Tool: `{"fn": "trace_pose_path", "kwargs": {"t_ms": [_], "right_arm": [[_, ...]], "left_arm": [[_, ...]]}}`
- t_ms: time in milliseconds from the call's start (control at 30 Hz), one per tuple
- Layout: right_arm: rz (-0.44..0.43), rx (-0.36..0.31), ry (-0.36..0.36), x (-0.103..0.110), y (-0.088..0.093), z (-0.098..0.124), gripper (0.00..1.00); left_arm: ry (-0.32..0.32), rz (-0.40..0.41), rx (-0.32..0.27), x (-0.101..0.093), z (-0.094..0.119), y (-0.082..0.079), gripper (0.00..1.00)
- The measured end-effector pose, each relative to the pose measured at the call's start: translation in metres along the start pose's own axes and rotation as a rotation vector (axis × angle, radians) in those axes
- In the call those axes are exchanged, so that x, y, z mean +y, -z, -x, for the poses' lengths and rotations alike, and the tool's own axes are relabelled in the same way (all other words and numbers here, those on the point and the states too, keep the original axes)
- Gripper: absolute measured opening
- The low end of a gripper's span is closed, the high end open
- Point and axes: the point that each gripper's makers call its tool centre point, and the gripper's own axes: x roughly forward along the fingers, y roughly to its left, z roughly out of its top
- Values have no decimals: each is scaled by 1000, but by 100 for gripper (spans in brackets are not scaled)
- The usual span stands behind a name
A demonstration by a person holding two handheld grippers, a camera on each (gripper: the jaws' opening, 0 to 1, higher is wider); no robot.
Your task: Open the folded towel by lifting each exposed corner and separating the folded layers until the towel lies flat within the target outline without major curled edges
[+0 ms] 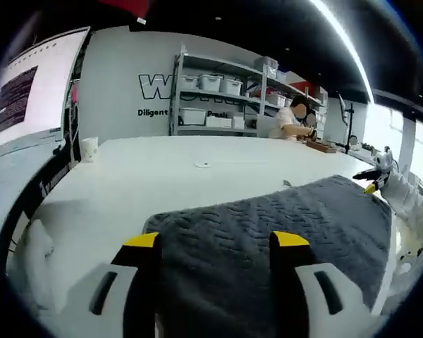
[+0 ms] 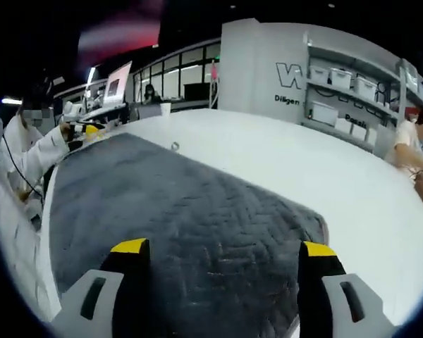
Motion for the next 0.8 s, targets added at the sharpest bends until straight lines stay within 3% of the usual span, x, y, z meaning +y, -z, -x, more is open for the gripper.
{"fn": "trace_pose_path", "kwargs": {"t_ms": [67, 133, 267, 400, 667, 800], "right_arm": [[-32, -18, 24, 4, 2, 9, 86], [-50, -25, 41, 9, 6, 16, 84], [-34, 9, 111, 19, 22, 31, 90], [-63, 22, 213, 19, 36, 46, 92], [-107, -25, 236, 34, 41, 60, 84], [-128, -36, 238, 34, 44, 62, 81]], "left_arm": [[5, 56, 18, -9, 12, 12, 63], [7, 55, 11, -15, 20, 17, 65], [-127, 65, 29, -13, 42, 40, 66], [-183, 53, 44, -15, 53, 59, 64], [-212, 44, 19, -28, 66, 75, 59], [-203, 52, 45, -29, 65, 89, 59]]}}
